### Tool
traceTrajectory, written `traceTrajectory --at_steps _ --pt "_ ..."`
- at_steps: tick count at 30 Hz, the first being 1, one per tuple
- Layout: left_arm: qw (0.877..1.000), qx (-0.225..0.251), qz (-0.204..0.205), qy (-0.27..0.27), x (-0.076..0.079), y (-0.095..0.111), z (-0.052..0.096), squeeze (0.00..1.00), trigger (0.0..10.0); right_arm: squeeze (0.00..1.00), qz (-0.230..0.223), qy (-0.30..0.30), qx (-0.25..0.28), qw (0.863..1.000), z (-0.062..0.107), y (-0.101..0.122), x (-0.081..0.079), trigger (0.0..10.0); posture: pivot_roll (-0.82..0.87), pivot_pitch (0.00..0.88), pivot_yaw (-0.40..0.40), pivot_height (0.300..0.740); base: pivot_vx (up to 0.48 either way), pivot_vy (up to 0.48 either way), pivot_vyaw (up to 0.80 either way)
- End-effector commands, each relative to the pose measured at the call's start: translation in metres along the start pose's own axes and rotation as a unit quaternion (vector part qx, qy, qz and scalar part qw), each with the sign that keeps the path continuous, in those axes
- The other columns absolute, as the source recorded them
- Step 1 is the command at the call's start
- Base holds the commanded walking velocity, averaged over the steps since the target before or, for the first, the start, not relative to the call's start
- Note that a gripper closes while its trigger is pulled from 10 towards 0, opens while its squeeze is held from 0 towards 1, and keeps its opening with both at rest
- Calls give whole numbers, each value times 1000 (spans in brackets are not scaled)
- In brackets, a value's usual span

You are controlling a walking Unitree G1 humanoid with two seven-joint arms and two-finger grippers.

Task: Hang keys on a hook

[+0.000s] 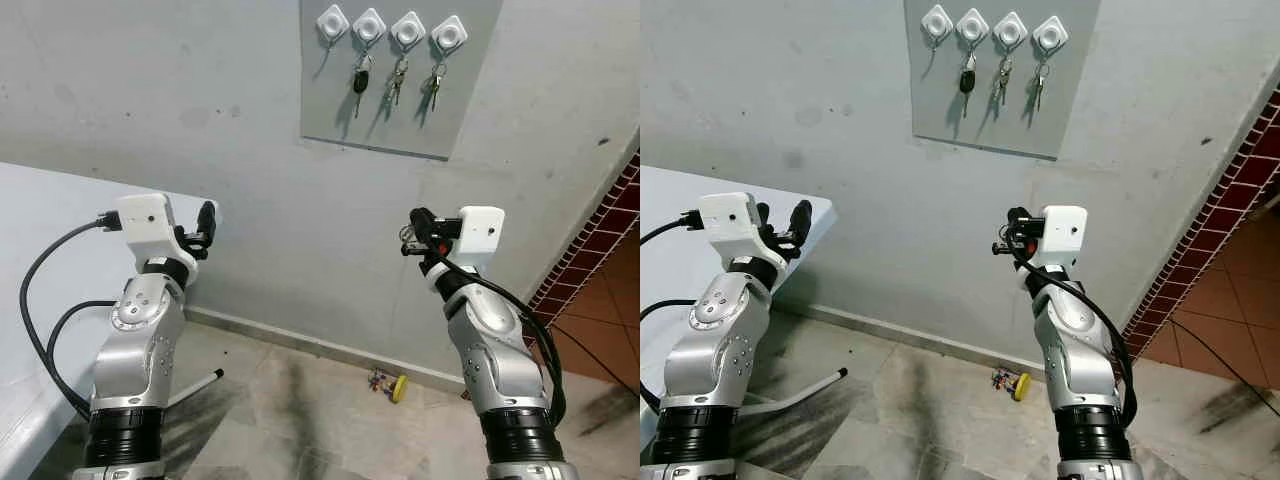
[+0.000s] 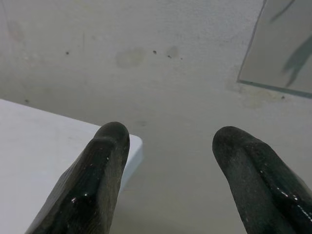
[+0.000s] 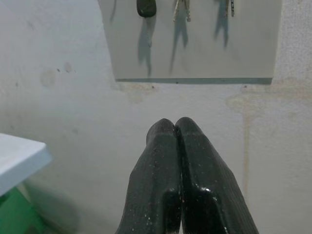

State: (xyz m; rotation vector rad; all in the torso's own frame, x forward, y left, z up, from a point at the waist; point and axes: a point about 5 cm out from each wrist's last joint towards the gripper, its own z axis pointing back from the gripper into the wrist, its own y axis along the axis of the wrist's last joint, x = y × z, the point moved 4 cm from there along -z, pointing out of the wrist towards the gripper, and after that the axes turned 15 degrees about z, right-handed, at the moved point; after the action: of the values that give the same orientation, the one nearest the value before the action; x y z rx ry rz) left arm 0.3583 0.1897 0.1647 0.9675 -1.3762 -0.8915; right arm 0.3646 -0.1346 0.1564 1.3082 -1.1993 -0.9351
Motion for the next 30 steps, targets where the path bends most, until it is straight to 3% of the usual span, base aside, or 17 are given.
traceTrajectory --at_steps 1,8,22,30 --pt "1000 -1 -15 -7 0 4 2 0 10000 0 -3 7 8 1000 1 4 -5 10000 -150 0 50 740 0 0 0" --pt "1000 -5 -18 -15 -2 6 4 0 10000 0 2 25 23 999 1 8 -17 10000 -127 0 44 740 0 0 0" --pt "1000 -3 0 -25 3 9 4 0 10000 0 15 47 51 997 -10 25 -17 10000 -105 0 -7 740 0 0 0" --pt "1000 2 9 -20 1 9 6 0 10000 0 19 57 55 997 -13 27 -18 10000 -91 0 -30 740 278 0 0"
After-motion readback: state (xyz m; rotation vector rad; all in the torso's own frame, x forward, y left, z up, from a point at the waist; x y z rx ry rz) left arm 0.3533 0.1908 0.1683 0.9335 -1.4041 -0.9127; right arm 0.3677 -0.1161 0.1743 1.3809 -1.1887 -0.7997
